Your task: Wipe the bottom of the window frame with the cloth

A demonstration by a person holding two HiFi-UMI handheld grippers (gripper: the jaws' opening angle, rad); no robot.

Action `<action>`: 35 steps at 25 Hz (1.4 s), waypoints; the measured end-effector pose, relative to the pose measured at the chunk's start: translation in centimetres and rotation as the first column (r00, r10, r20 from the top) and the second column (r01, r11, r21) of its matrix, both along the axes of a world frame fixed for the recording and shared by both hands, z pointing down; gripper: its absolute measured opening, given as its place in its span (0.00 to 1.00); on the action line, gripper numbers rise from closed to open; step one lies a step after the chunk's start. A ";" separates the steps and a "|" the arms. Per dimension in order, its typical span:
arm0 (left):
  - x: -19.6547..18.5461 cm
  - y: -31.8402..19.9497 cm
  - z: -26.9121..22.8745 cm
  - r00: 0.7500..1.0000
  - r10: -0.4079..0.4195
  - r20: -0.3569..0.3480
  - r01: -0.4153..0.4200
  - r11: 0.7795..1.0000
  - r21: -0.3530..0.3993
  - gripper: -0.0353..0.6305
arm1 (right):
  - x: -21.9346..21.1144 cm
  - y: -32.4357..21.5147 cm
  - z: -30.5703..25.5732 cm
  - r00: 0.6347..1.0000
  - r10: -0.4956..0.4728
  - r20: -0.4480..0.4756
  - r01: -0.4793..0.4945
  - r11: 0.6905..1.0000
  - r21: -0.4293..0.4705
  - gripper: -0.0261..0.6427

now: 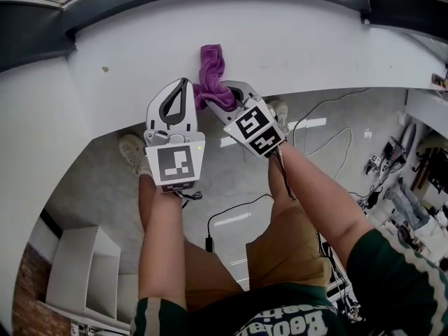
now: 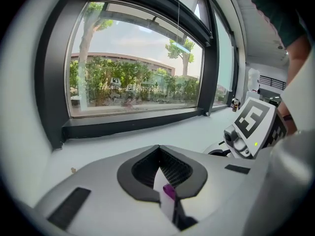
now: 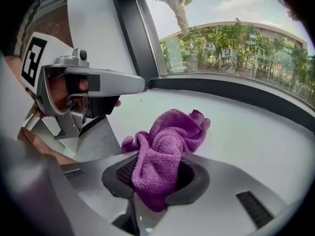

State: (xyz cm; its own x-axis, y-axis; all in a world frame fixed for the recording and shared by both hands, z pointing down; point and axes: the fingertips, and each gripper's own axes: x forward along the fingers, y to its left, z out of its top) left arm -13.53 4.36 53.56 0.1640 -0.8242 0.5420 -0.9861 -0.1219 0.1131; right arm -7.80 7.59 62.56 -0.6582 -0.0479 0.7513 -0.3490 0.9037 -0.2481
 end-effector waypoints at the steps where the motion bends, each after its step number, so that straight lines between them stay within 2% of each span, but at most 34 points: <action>1: -0.5 0.1 -0.1 1.000 -0.017 -0.012 0.017 1.000 -0.004 0.06 | -0.5 0.1 0.0 1.000 -0.005 0.001 0.005 1.000 0.000 0.23; 8: -3.5 2.0 0.2 0.999 -0.040 0.030 0.040 0.999 -0.012 0.06 | -4.3 1.7 -0.2 0.998 -0.059 0.018 0.059 0.998 -0.016 0.23; 20: -9.0 5.6 -0.3 0.992 -0.112 0.051 0.114 0.993 -0.029 0.06 | -10.3 5.6 -0.4 0.988 -0.149 0.045 0.151 0.988 -0.042 0.23; 29: -14.0 8.3 -0.4 0.978 -0.198 0.067 0.201 0.979 -0.044 0.06 | -15.5 8.0 -0.3 0.979 -0.190 0.079 0.195 0.978 -0.069 0.23; 35: -16.8 10.7 -0.8 0.964 -0.256 0.076 0.261 0.964 -0.056 0.06 | -18.3 9.3 -0.7 0.966 -0.241 0.091 0.246 0.968 -0.050 0.23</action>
State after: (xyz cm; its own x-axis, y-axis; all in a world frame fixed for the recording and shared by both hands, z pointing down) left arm -30.36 15.04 52.80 -0.0885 -0.7962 0.5985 -0.9887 0.1434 0.0446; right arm -26.14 16.93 61.89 -0.7050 0.1658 0.6896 -0.0957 0.9411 -0.3242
